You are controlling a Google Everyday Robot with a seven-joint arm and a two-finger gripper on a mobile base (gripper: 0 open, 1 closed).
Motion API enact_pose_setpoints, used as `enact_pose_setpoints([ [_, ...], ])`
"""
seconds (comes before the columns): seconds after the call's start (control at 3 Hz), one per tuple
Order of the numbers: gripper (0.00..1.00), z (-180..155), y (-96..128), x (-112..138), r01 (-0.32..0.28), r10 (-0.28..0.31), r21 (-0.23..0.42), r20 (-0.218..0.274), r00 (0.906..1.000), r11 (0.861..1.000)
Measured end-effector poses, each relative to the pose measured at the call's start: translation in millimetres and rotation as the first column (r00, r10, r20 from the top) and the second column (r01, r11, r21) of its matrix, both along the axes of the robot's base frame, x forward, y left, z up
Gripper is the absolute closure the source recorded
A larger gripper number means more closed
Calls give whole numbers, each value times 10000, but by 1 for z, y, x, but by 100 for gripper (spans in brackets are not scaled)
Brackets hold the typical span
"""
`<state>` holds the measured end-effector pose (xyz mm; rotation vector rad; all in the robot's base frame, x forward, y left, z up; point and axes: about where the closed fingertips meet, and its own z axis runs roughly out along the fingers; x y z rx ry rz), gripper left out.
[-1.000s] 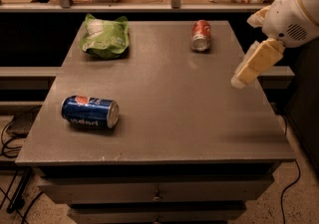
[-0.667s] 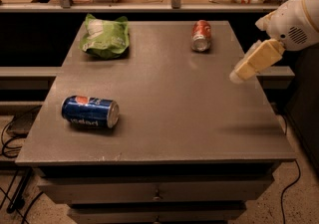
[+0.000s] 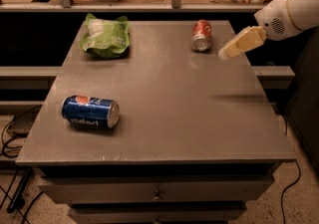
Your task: Move coke can near green rice chip bag
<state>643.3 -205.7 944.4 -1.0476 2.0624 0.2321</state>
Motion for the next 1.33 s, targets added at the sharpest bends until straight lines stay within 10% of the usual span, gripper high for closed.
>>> enact_pose_setpoints([
  [0.33, 0, -22, -4, 48, 708, -717, 772, 88, 9974, 9945],
  [1.33, 0, -56, 28, 87, 1407, -1378, 1395, -297, 9900, 9802],
])
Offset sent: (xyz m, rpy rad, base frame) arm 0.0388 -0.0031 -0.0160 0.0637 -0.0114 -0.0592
